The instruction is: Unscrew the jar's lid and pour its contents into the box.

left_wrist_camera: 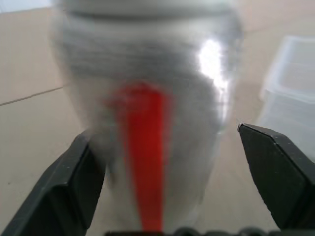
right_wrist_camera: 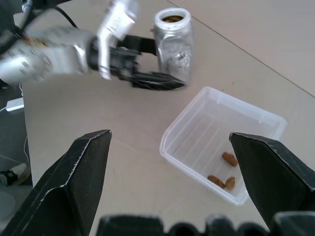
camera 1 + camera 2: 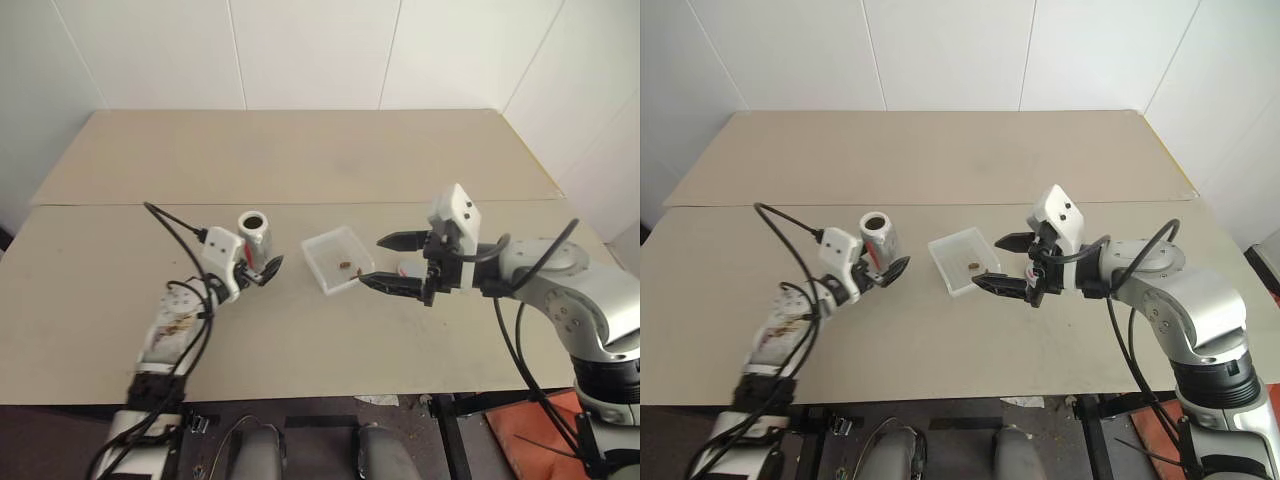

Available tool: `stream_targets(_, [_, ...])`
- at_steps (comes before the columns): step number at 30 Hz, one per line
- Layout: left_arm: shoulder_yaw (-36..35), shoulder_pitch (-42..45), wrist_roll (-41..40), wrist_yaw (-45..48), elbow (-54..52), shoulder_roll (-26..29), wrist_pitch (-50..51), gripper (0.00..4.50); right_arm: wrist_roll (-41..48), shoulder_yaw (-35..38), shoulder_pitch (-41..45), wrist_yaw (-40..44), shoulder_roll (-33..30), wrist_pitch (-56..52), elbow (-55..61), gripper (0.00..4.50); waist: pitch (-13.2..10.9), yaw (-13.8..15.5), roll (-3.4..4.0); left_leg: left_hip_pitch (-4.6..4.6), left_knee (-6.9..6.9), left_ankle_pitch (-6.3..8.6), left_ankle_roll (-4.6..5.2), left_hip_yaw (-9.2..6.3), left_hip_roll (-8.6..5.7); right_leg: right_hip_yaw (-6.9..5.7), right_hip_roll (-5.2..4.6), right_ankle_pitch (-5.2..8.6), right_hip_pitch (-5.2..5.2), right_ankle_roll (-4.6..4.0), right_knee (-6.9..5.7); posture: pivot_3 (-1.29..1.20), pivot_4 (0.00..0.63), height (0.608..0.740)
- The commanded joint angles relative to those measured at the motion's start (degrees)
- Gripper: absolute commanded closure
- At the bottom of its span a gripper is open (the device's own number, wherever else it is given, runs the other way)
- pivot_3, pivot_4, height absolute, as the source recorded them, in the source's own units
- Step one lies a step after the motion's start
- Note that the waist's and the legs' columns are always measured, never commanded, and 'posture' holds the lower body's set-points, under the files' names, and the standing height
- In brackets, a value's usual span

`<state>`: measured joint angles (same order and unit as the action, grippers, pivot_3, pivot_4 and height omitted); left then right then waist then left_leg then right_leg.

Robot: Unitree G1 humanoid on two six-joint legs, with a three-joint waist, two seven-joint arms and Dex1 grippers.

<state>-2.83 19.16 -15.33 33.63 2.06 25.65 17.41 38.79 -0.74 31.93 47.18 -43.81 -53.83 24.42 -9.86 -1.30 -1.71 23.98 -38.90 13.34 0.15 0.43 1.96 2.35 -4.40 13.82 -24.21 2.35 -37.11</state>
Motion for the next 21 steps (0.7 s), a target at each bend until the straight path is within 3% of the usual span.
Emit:
stream_targets(1, [-4.47,-4.43,-7.30,7.82,-12.12,7.51,6.54,0.04,-0.30,2.17,-0.75,0.76,-1.63,2.31,1.96,0.00,0.00,0.03,0.01,-0.01,0.02,0.00,0.00,0.00,0.01,0.01,0.00,0.00,0.00,0.00,0.00,0.00,0.150,0.740])
stream_targets(6, [-15.09,-11.84,-15.71,19.06,-19.66,19.93,9.76,0.04,-0.60,4.00,-2.43,2.06,-3.68,3.70,1.42,0.00,0.00,0.54,-0.01,-0.17,0.01,0.00,-0.01,0.07,0.01,-0.03,-0.04,0.02,0.19,0.00,0.07,0.00,0.150,0.740])
stream_targets(10, [-23.63,-14.91,-22.14,31.13,-18.27,28.20,8.74,0.04,-0.71,5.31,-3.34,3.09,-5.30,4.86,0.89,0.00,0.00,0.59,0.00,-0.17,0.05,0.00,-0.01,0.12,0.03,-0.03,-0.02,0.05,0.13,-0.04,0.08,0.00,0.150,0.740])
stream_targets(15, [-29.11,-15.23,-25.85,41.32,-14.32,34.57,8.87,0.04,-0.36,7.27,-4.59,4.30,-6.80,5.49,1.31,0.00,0.00,0.58,0.00,-0.21,0.08,0.00,-0.01,0.19,0.05,-0.01,-0.02,0.07,0.14,-0.04,0.09,0.00,0.150,0.740])
stream_targets(21, [-29.94,-12.52,-27.26,44.60,-11.49,36.94,9.15,0.04,-0.54,8.55,-5.91,5.85,-7.91,7.05,1.31,0.00,0.00,0.51,0.00,-0.21,0.11,0.01,-0.01,0.24,0.09,0.01,0.00,0.07,0.12,-0.05,0.09,0.00,0.150,0.740])
